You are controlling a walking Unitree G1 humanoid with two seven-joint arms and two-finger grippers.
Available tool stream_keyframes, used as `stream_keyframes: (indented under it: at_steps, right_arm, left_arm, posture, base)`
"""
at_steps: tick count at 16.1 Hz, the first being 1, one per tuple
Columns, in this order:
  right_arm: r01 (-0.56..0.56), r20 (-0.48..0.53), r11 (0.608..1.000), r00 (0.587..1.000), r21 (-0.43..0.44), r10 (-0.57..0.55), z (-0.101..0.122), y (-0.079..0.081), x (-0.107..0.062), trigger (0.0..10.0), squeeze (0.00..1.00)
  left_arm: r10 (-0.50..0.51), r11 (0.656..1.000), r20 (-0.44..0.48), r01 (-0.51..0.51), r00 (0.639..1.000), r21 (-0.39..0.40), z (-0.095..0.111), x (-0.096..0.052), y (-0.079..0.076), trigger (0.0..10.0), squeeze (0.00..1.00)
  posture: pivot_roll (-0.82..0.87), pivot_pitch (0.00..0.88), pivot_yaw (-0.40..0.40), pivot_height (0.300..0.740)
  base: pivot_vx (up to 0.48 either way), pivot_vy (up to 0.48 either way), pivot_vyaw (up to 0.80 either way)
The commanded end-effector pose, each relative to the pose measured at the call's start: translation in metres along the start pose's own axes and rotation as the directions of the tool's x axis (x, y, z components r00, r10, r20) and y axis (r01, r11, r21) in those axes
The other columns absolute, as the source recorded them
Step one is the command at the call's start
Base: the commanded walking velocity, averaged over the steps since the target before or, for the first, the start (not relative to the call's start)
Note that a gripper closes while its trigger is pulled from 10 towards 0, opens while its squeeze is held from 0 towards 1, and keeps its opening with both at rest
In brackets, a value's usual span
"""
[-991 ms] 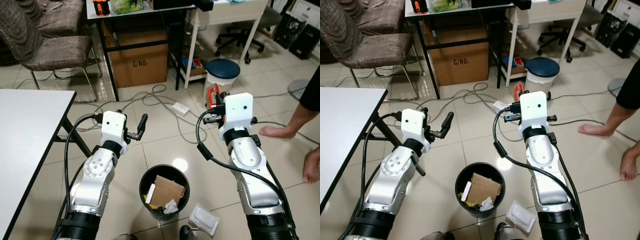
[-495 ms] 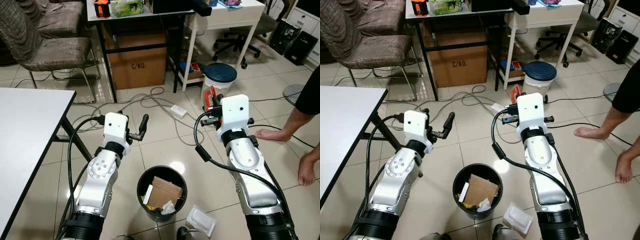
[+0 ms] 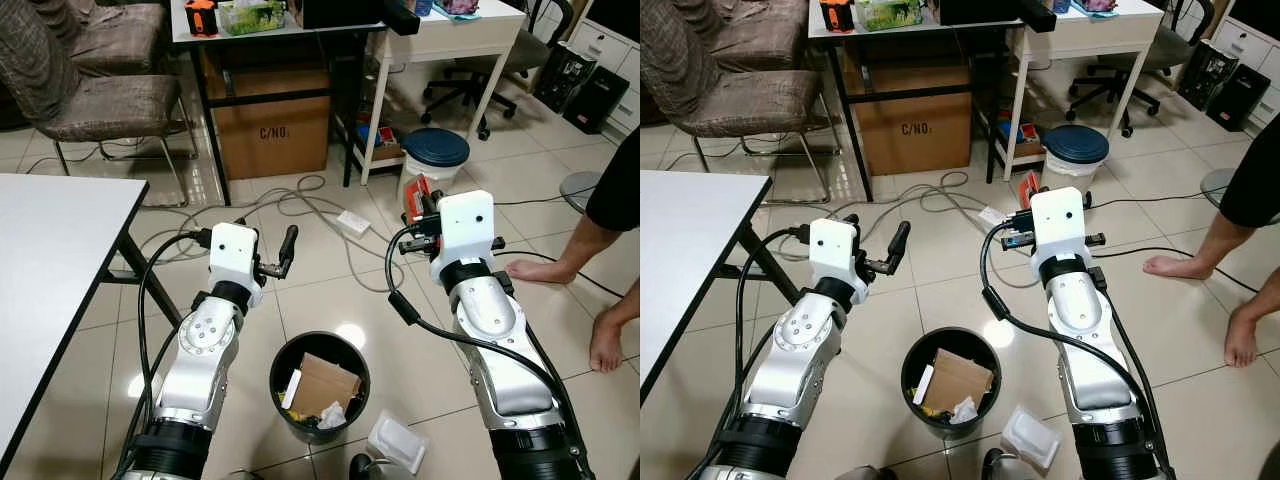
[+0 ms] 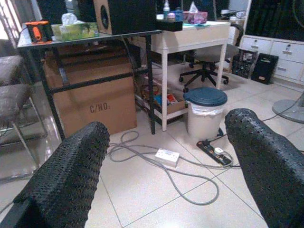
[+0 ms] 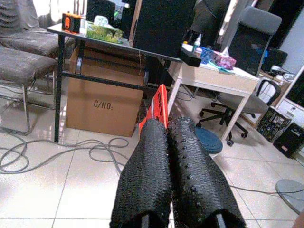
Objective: Picking trash to rubbish bin
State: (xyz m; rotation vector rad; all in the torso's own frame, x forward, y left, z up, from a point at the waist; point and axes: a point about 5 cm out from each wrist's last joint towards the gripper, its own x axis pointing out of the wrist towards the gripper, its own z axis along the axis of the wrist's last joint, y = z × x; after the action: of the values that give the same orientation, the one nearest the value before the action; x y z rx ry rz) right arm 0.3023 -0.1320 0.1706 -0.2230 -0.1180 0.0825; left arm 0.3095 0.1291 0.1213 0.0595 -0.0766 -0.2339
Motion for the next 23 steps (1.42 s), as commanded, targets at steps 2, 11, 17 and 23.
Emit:
stream_keyframes:
  at_steps: [2,11,17,23]
  right_arm:
    - [-0.013,0.018,1.0,1.0,-0.013,0.013,0.003,-0.003,0.003,10.0,0.0]
    - [-0.015,0.015,1.0,1.0,-0.027,0.016,-0.003,-0.005,0.008,10.0,0.0]
    - [0.037,0.021,0.999,0.999,-0.031,-0.036,-0.005,-0.018,0.004,10.0,0.0]
    - [0.017,0.005,1.0,1.0,-0.002,-0.017,-0.009,-0.012,0.011,10.0,0.0]
  left_arm:
    - [0.014,1.0,0.012,-0.014,1.0,0.001,0.001,0.003,-0.002,10.0,0.0]
    - [-0.001,0.999,0.021,0.0,1.0,0.037,0.002,0.007,0.003,10.0,0.0]
    - [-0.04,0.998,0.041,0.038,0.998,0.044,0.005,0.013,-0.002,10.0,0.0]
    - [-0.019,0.998,0.047,0.016,0.999,0.052,0.006,0.025,0.006,10.0,0.0]
  posture:
    - [-0.07,0.08,-0.036,0.74]
    - [-0.05,0.059,-0.024,0.74]
    - [-0.09,0.048,0.02,0.74]
    - [-0.08,0.0,0.001,0.74]
  base:
    - [0.0,0.0,0.0]
    - [0.0,0.0,0.0]
    - [0.0,0.0,0.0]
    - [0.0,0.0,0.0]
